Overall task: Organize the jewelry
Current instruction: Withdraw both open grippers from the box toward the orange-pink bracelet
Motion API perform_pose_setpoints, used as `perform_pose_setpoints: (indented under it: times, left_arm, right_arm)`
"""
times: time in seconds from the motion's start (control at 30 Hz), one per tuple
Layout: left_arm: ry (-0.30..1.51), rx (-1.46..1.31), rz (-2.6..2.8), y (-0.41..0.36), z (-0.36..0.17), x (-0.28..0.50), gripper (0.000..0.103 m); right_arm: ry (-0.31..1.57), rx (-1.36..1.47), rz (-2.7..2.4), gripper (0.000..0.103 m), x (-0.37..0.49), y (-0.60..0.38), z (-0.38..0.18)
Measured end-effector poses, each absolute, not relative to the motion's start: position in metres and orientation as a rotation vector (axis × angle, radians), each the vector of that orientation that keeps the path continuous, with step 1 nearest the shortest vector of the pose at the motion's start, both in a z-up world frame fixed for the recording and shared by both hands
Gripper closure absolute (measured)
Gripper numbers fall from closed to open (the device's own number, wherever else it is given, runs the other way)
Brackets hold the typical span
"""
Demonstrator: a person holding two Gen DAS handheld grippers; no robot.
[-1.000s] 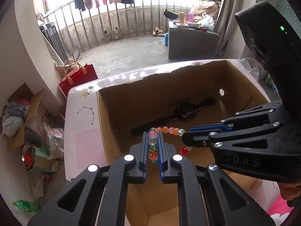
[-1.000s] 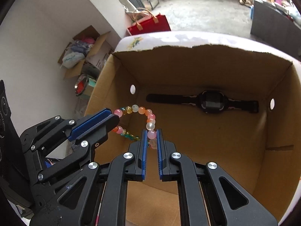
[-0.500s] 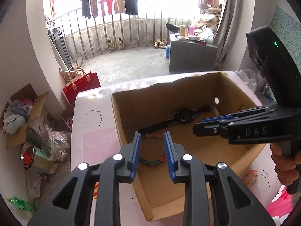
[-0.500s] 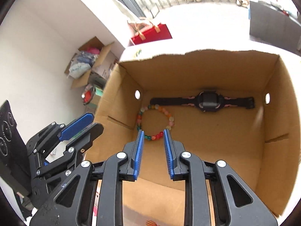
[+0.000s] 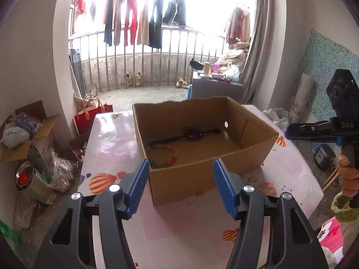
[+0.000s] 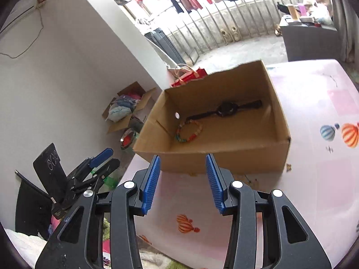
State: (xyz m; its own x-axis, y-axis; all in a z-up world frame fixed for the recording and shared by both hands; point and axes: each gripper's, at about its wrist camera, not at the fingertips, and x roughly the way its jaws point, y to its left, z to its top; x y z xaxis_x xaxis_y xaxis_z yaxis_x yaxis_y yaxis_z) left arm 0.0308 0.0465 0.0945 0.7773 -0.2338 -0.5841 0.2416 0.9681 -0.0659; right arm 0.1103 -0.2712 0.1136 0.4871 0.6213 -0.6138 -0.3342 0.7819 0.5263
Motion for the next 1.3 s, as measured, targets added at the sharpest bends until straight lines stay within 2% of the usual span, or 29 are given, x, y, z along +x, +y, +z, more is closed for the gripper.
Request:
perform_pose_setpoints:
  times: [0.17, 0.33, 0.5, 0.77, 1.13, 1.3]
  left_arm:
    - [0.743, 0.036, -0.164, 0.043, 0.052, 0.059, 0.045]
    - [0.802, 0.0, -0.12, 0.048, 0.032, 0.075, 0.045]
    - [0.818, -0.031, -0.087, 0.052, 0.027, 0.084, 0.045]
    - [0.824, -0.073, -0.054, 0.06, 0.028, 0.093, 0.044]
    - [0.809, -0.067, -0.075, 0.053, 0.029, 0.101, 0.044]
    - [0.827, -0.035, -0.082, 0.05, 0.024, 0.089, 0.042]
  right_arm:
    - [0.954, 0.389, 0.451, 0.062, 0.107, -0.287, 0.073]
    - [0.982, 0.432, 0.384, 0.065, 0.1, -0.3, 0.053]
    - [0.983, 0.447, 0.365, 0.075, 0.111, -0.307, 0.049]
    - [0.984, 0.475, 0.371, 0.077, 0.144, -0.307, 0.042]
    - [0.962, 0.493, 0.342, 0.077, 0.141, -0.306, 0.042]
    - [0.976, 0.386, 0.297, 0.07, 0.114, -0.309, 0.044]
